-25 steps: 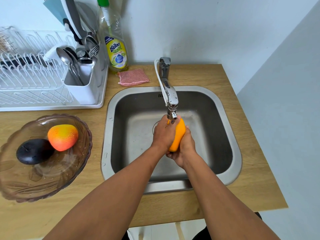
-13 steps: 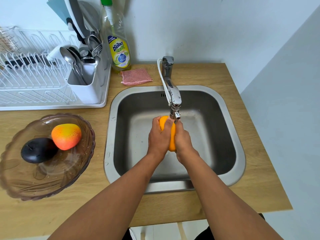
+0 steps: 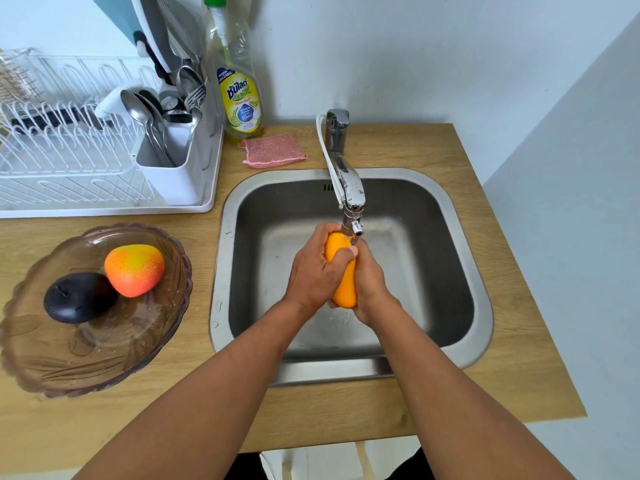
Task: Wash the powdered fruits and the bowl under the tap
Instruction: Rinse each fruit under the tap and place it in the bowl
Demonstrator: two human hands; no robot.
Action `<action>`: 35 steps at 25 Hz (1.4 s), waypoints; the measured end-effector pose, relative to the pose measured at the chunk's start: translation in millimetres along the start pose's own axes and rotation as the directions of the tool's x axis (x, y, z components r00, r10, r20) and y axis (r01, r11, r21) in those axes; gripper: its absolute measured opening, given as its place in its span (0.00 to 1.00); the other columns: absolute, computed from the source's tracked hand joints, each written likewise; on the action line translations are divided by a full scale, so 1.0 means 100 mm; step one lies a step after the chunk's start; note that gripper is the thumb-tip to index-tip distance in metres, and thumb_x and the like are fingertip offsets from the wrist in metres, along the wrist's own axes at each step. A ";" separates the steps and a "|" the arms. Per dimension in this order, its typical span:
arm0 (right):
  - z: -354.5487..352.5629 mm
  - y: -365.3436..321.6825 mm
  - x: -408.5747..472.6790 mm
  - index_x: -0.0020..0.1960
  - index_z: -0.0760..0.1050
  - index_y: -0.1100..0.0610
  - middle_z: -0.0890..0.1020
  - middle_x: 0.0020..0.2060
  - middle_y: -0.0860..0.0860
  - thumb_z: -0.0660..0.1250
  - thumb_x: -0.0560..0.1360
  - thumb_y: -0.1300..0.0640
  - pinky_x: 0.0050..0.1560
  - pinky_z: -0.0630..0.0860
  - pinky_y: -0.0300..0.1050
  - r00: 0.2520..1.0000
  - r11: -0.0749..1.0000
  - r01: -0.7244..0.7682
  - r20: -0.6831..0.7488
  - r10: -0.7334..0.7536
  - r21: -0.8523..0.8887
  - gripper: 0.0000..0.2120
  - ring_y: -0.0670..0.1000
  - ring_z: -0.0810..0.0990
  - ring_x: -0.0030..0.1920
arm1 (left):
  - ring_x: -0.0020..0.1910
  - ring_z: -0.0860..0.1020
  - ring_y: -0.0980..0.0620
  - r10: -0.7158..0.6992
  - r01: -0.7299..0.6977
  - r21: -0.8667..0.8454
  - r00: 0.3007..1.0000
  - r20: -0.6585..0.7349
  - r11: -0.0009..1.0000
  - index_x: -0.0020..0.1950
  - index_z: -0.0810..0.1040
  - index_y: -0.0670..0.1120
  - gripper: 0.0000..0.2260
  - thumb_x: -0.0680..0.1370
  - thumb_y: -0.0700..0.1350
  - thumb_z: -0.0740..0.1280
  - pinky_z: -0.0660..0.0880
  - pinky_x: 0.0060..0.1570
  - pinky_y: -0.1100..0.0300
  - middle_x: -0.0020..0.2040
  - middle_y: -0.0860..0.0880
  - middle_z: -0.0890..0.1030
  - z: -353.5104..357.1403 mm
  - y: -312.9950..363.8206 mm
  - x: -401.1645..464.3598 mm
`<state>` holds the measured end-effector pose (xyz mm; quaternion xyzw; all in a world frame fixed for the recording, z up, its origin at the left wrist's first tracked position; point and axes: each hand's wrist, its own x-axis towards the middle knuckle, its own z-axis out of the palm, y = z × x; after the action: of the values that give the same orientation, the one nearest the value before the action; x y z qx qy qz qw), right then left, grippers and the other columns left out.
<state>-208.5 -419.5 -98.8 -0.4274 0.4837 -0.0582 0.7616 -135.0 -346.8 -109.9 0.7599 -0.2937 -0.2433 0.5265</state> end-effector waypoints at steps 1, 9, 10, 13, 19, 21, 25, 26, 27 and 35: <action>0.00 0.02 0.02 0.62 0.79 0.54 0.86 0.54 0.62 0.54 0.79 0.30 0.33 0.81 0.53 0.995 0.994 0.051 -0.080 -0.059 -0.101 0.32 0.63 0.86 0.48 | 0.49 0.81 0.51 -0.034 0.035 -0.027 0.999 0.007 0.999 0.59 0.74 0.57 0.08 0.82 0.54 0.64 0.80 0.49 0.52 0.51 0.52 0.82 0.03 0.03 0.01; -0.19 0.18 -0.15 0.59 0.74 0.52 0.81 0.49 0.51 0.56 0.77 0.29 0.48 0.77 0.45 0.897 0.788 0.318 -0.102 -0.430 -0.528 0.29 0.52 0.81 0.49 | 0.49 0.81 0.42 -0.525 0.556 -0.497 0.823 0.217 0.666 0.46 0.82 0.44 0.09 0.79 0.49 0.68 0.80 0.59 0.46 0.47 0.41 0.84 0.21 0.26 0.34; -0.23 0.19 -0.18 0.61 0.73 0.53 0.80 0.48 0.50 0.57 0.75 0.28 0.47 0.77 0.44 0.893 0.783 0.333 -0.091 -0.441 -0.525 0.31 0.50 0.81 0.48 | 0.50 0.82 0.41 -0.547 0.589 -0.516 0.798 0.252 0.622 0.45 0.83 0.44 0.09 0.79 0.48 0.69 0.80 0.62 0.44 0.47 0.41 0.85 0.23 0.28 0.37; -0.33 0.21 -0.22 0.65 0.70 0.51 0.79 0.51 0.49 0.62 0.68 0.25 0.48 0.81 0.47 0.902 0.782 0.329 -0.067 -0.426 -0.530 0.37 0.50 0.82 0.50 | 0.47 0.83 0.41 -0.567 0.638 -0.559 0.757 0.325 0.530 0.45 0.83 0.43 0.12 0.81 0.51 0.70 0.79 0.61 0.44 0.42 0.40 0.85 0.27 0.31 0.42; -0.31 0.20 -0.20 0.58 0.75 0.59 0.79 0.40 0.60 0.65 0.70 0.26 0.26 0.71 0.42 0.989 0.994 0.107 -0.098 -0.110 -0.038 0.37 0.52 0.75 0.26 | 0.43 0.84 0.45 -0.488 0.509 -0.615 0.844 0.221 0.602 0.46 0.81 0.46 0.08 0.80 0.49 0.72 0.83 0.41 0.53 0.44 0.44 0.85 0.28 0.24 0.36; -0.29 0.18 -0.13 0.61 0.73 0.63 0.80 0.42 0.63 0.59 0.77 0.28 0.24 0.69 0.40 0.991 0.991 -0.041 -0.123 0.057 0.129 0.36 0.51 0.73 0.24 | 0.44 0.81 0.45 -0.461 0.492 -0.548 0.863 0.207 0.676 0.45 0.81 0.50 0.07 0.78 0.51 0.75 0.80 0.40 0.53 0.46 0.44 0.84 0.27 0.25 0.34; -0.31 0.07 -0.07 0.66 0.72 0.65 0.82 0.40 0.63 0.58 0.82 0.38 0.20 0.67 0.37 0.982 0.944 -0.189 0.077 0.175 0.270 0.30 0.50 0.71 0.20 | 0.47 0.80 0.42 -0.419 0.471 -0.556 0.879 0.228 0.685 0.49 0.83 0.47 0.05 0.77 0.47 0.75 0.81 0.52 0.44 0.46 0.44 0.84 0.14 0.26 0.37; -0.30 0.04 -0.08 0.65 0.73 0.65 0.82 0.38 0.61 0.58 0.81 0.37 0.19 0.67 0.37 0.967 0.941 -0.229 0.171 0.190 0.249 0.31 0.49 0.71 0.20 | 0.47 0.81 0.42 -0.421 0.477 -0.584 0.874 0.240 0.657 0.51 0.83 0.46 0.07 0.77 0.47 0.74 0.80 0.55 0.42 0.46 0.43 0.85 0.09 0.22 0.38; -0.29 0.01 -0.08 0.63 0.74 0.65 0.81 0.37 0.60 0.58 0.80 0.34 0.19 0.68 0.36 0.944 0.937 -0.267 0.258 0.207 0.224 0.33 0.48 0.71 0.20 | 0.47 0.82 0.42 -0.430 0.492 -0.610 0.865 0.259 0.621 0.52 0.83 0.46 0.08 0.77 0.48 0.72 0.80 0.55 0.42 0.47 0.43 0.85 0.02 0.18 0.38; 0.08 -0.08 0.02 0.60 0.77 0.59 0.81 0.34 0.60 0.59 0.81 0.36 0.23 0.71 0.40 0.999 0.993 -0.028 -0.043 0.033 0.115 0.26 0.53 0.75 0.24 | 0.44 0.81 0.47 -0.434 0.413 -0.389 0.900 0.039 0.823 0.63 0.76 0.46 0.22 0.77 0.59 0.73 0.78 0.33 0.57 0.52 0.44 0.83 0.00 0.07 0.21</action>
<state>-198.7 -420.9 -93.1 -0.3742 0.5028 -0.0838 0.7747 -121.5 -363.1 -104.6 0.6927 -0.0501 -0.3875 0.6062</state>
